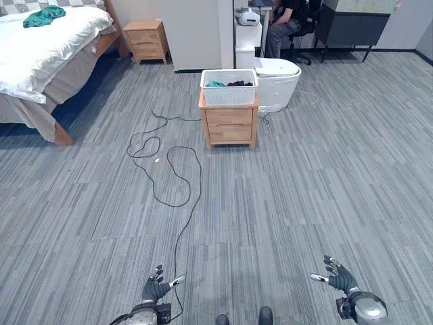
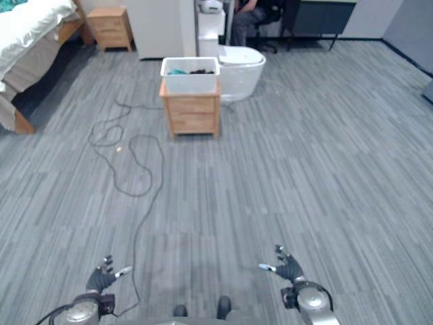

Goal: Grab the laundry basket,head to the washer,open it,put in the laundry and shut it.

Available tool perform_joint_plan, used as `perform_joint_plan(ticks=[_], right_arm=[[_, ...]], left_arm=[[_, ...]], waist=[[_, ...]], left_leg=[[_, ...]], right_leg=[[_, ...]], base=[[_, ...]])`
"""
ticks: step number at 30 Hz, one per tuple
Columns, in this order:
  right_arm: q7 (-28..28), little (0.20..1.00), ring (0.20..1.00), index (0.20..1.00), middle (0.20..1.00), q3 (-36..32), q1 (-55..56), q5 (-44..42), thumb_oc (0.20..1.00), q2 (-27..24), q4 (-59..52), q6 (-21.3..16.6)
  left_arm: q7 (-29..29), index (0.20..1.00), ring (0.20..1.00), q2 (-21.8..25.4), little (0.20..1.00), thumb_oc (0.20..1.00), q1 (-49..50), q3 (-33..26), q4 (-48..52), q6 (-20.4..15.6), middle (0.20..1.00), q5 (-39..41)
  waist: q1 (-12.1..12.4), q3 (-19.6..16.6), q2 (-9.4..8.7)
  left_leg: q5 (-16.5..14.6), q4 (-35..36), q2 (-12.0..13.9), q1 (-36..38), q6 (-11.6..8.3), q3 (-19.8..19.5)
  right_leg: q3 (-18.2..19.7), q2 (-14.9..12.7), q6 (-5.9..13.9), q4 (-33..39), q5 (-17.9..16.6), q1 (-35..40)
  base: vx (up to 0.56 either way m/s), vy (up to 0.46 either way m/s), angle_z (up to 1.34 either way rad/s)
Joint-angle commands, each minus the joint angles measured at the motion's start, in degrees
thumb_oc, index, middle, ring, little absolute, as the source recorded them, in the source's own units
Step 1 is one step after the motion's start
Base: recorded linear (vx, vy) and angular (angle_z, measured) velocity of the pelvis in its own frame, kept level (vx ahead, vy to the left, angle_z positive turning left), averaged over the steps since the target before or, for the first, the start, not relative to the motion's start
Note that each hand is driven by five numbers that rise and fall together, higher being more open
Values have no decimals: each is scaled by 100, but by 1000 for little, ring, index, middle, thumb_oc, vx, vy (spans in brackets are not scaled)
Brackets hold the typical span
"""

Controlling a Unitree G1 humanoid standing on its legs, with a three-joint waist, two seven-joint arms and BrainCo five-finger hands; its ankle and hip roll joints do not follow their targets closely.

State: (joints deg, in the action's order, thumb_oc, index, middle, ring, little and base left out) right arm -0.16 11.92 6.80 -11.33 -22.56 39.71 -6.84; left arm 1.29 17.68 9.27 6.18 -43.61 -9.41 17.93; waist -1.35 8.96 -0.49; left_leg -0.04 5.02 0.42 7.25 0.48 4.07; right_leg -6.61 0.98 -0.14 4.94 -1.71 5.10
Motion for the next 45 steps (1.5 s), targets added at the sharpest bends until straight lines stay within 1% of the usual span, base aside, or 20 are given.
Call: perform_joint_plan(ticks=[1, 9, 14, 18, 19, 22, 23, 24, 27, 28, 29, 30, 32, 34, 35, 36, 38, 39, 42, 45], right_arm=[[-35, 1000, 1000, 1000, 1000, 86, -229, -195, 1000, 156, 105, -111], [-104, 1000, 1000, 1000, 1000, 29, -314, -371, 1000, 245, 70, -139], [-171, 1000, 1000, 1000, 1000, 83, -498, -368, 1000, 246, -257, -183], [-184, 1000, 1000, 1000, 1000, 75, -543, -372, 1000, 260, -425, -200], [-192, 1000, 1000, 1000, 1000, 47, -539, -382, 1000, 278, -545, -207], [-208, 1000, 1000, 1000, 1000, 27, -534, -396, 1000, 283, -680, -232], [-229, 1000, 1000, 1000, 1000, 42, -561, -403, 1000, 270, -712, -240], [-252, 1000, 1000, 1000, 1000, 70, -645, -392, 1000, 256, -750, -239], [-245, 1000, 1000, 1000, 1000, 110, -673, -351, 1000, 225, -790, -238], [-241, 1000, 1000, 1000, 1000, 114, -633, -344, 1000, 193, -826, -224], [-213, 1000, 1000, 1000, 1000, 60, -438, -355, 1000, 187, -833, -216], [-187, 1000, 1000, 1000, 1000, 36, -352, -383, 1000, 197, -839, -208], [-201, 1000, 1000, 1000, 1000, -3, -325, -429, 1000, 189, -783, -239], [-210, 1000, 1000, 1000, 1000, 68, -369, -478, 1000, 117, -781, -269], [-210, 1000, 1000, 1000, 1000, 106, -398, -506, 1000, 112, -726, -256], [-214, 1000, 1000, 1000, 1000, 115, -427, -494, 1000, 90, -712, -247], [-252, 1000, 1000, 1000, 1000, 122, -443, -447, 1000, 51, -775, -253], [-250, 1000, 1000, 1000, 1000, 122, -453, -426, 1000, 50, -797, -255], [-283, 1000, 1000, 1000, 1000, 97, -436, -368, 1000, 38, -803, -258], [-331, 1000, 1000, 1000, 1000, 128, -480, -338, 1000, 59, -733, -252]], left_arm=[[39, 1000, 1000, 131, 1000, 1000, -184, -132, -72, -156, 1000, 298], [138, 1000, 1000, 208, 1000, 1000, -244, -139, 71, -199, 1000, 255], [262, 1000, 1000, 303, 1000, 1000, -177, -249, 484, -261, 1000, 348], [273, 1000, 1000, 331, 1000, 1000, -106, -293, 646, -247, 1000, 386], [256, 1000, 1000, 373, 1000, 1000, -94, -286, 739, -220, 1000, 363], [247, 1000, 1000, 378, 1000, 1000, -107, -250, 727, -228, 1000, 308], [270, 1000, 1000, 371, 1000, 1000, -111, -221, 739, -244, 1000, 289], [297, 1000, 1000, 341, 1000, 1000, -128, -193, 739, -265, 1000, 331], [291, 1000, 1000, 305, 1000, 1000, -158, -176, 755, -269, 1000, 374], [281, 1000, 1000, 239, 1000, 1000, -252, -140, 728, -281, 1000, 357], [228, 1000, 1000, 202, 1000, 1000, -283, -29, 691, -277, 1000, 282], [220, 1000, 1000, 176, 1000, 1000, -244, -5, 689, -278, 1000, 264], [193, 1000, 1000, 142, 1000, 1000, -269, 68, 673, -270, 1000, 276], [155, 1000, 1000, 144, 1000, 1000, -294, 138, 620, -271, 1000, 226], [183, 1000, 1000, 130, 1000, 1000, -330, 133, 533, -276, 1000, 232], [162, 1000, 1000, 109, 1000, 1000, -390, 134, 491, -260, 1000, 240], [153, 1000, 1000, 127, 1000, 1000, -390, 141, 487, -255, 1000, 234], [145, 1000, 1000, 129, 1000, 1000, -378, 146, 514, -251, 1000, 225], [151, 1000, 1000, 154, 1000, 1000, -328, 139, 550, -217, 1000, 148], [167, 1000, 1000, 153, 1000, 1000, -286, 141, 525, -199, 1000, 125]], waist=[[63, -65, -360], [116, 54, -393], [241, 199, -478], [323, 245, -477], [317, 284, -429], [242, 320, -385], [179, 335, -349], [104, 384, -322], [-25, 449, -257], [-206, 482, -212], [-315, 387, -236], [-351, 337, -202], [-405, 276, -195], [-358, 284, -254], [-328, 298, -325], [-224, 324, -473], [-52, 415, -564], [-4, 436, -600], [168, 470, -513], [386, 492, -468]], left_leg=[[-600, -29, -284, 166, 144, -62], [-788, -306, -316, 31, 207, -33], [-1120, -874, -415, -291, 357, 40], [-1282, -1107, -501, -378, 465, -6], [-1362, -1171, -494, -338, 511, -94], [-1407, -1073, -477, -165, 522, -161], [-1395, -962, -468, 9, 514, -177], [-1389, -705, -495, 306, 511, -162], [-1446, -470, -496, 642, 497, -259], [-1536, -385, -509, 942, 428, -486], [-1600, -474, -477, 1163, 297, -643], [-1495, -630, -405, 1187, 187, -686], [-913, -1297, -141, 905, -274, -343], [-470, -2673, -1, 360, -408, -144], [-375, -2985, 53, 141, -397, 9], [-622, -3085, 170, -356, -199, 400], [-1106, -2833, -29, -817, 4, 535], [-1183, -2608, -89, -1000, 48, 582], [-453, -1652, 16, -1650, -40, 716], [-46, -946, 65, -2210, -136, 747]], right_leg=[[45, -520, 454, -257, 181, -7], [41, -612, 471, -409, 254, -76], [229, -745, 546, -669, 265, -313], [298, -815, 612, -1051, 318, -476], [261, -817, 659, -1583, 396, -650], [206, -749, 654, -2006, 383, -947], [104, -730, 637, -2050, 322, -1128], [-266, -780, 630, -1807, 68, -1492], [-589, -724, 648, -1465, -90, -1757], [-822, -647, 690, -967, -245, -2054], [-800, -689, 615, -859, -310, -1957], [-746, -631, 529, -914, -332, -1867], [-891, -648, 447, -839, -356, -1625], [-852, -551, 202, -783, -118, -1236], [-823, -584, 150, -746, -50, -1095], [-837, -692, 125, -627, 62, -802], [-738, -696, 177, -463, 148, -502], [-732, -704, 211, -417, 192, -391], [-658, -509, 218, -222, 401, 84], [-463, -329, 163, -168, 683, 537]], base=[[31, 7, 1], [43, 36, -2], [31, 76, -16], [68, 101, -28], [73, 79, -13], [144, 99, 8], [212, 44, 13], [292, 42, -3], [292, -16, -22], [793, -191, 36], [822, -242, 65], [574, -243, 100], [271, -196, 123], [329, -247, 72], [427, -240, -26], [354, -149, -69], [325, -67, -29], [269, -18, -20], [314, 15, -12], [407, 62, -41]])
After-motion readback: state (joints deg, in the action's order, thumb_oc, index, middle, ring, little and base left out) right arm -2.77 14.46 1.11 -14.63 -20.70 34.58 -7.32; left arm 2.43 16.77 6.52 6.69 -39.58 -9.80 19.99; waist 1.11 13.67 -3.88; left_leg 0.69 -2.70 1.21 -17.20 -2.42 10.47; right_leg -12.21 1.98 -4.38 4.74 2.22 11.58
